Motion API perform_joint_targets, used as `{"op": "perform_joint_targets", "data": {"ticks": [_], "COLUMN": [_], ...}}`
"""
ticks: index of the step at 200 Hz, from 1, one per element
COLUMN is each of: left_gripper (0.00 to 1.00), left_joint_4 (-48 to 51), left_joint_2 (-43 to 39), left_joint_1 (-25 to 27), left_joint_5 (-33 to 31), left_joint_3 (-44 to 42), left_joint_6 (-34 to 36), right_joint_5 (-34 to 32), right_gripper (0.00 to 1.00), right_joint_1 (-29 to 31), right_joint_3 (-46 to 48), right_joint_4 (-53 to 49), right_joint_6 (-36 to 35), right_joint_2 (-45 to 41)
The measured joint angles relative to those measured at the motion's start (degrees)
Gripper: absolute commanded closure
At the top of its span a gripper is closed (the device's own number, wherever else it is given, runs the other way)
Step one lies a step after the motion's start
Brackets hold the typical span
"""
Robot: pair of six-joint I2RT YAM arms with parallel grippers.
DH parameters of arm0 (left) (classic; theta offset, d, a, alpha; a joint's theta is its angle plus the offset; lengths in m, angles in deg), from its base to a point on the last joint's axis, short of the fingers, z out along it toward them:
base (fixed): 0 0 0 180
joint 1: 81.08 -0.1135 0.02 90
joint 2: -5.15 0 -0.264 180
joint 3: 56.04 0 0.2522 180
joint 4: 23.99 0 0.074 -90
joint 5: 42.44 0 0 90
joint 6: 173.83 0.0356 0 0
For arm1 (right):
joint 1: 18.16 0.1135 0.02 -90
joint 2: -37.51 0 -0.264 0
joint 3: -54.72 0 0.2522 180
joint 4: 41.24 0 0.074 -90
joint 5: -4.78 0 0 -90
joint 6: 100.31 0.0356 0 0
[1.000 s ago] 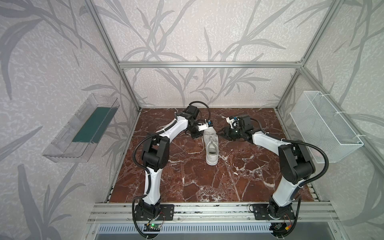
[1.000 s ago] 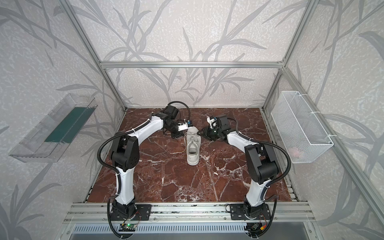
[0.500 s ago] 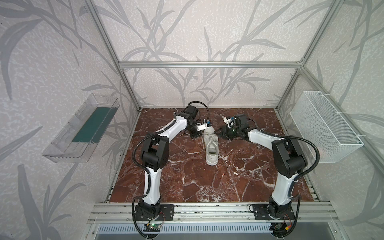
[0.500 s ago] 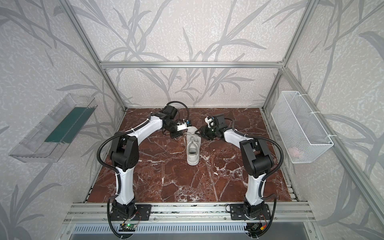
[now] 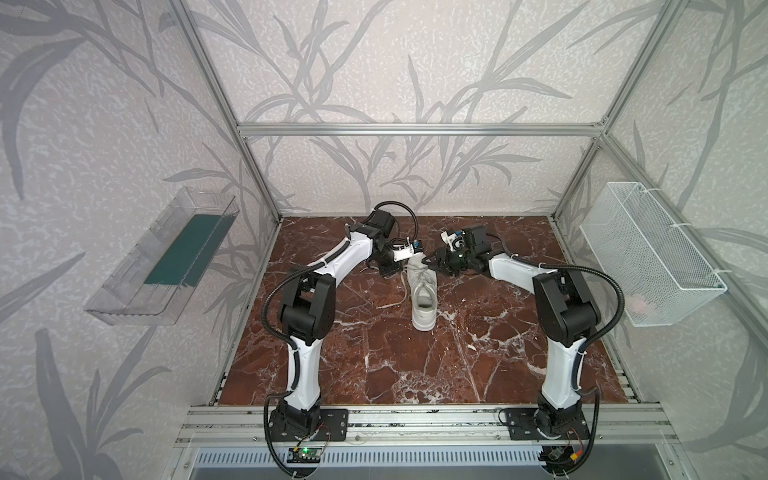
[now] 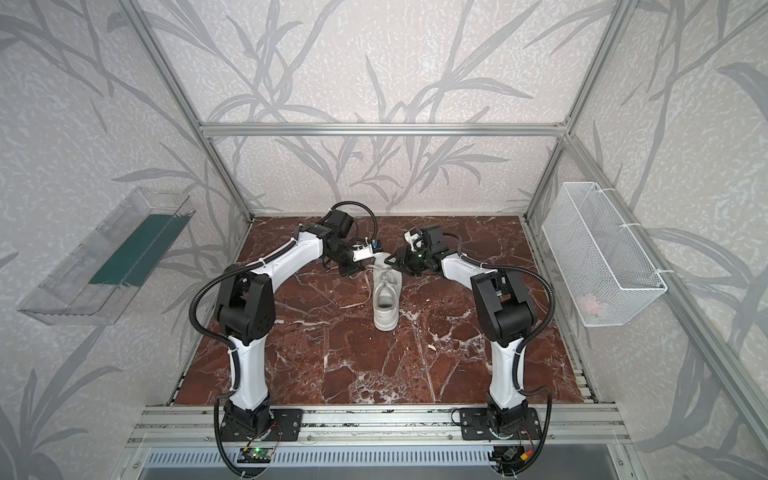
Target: Tie the shoes
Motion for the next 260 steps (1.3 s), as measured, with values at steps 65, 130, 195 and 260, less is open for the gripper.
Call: {"op": "perform_joint_targets", "data": {"ticks": [65, 130, 195, 260], "left_gripper": [1.00, 1.00, 1.00, 1.00], "left_joint_4": [0.02, 0.15, 0.13, 0.13], "left_joint_2": [-0.68, -0.68, -0.68, -0.68], "left_joint_1": [0.02, 0.02, 0.02, 0.02], "left_joint_5": [0.00, -0.04, 0.00, 0.04], "left_joint_3": [0.02, 0.02, 0.02, 0.04], "left_joint_6": [2.40, 2.36, 1.88, 1.73], "right_joint_5": [-0.04, -1.75, -1.40, -1.36], "right_gripper": [0.58, 0.77, 0.88, 0.89], "right_joint_1": [0.00, -0.15, 2.86, 4.04], "right_joint_3": [-0.68, 1.75, 0.24, -1.97], "right_joint_4": [1.68, -1.57, -2.91, -10.08], "right_joint_6": [1.33, -1.16, -1.01, -4.63], "right_joint_2": [1.46, -5.03, -4.83, -1.18]}}
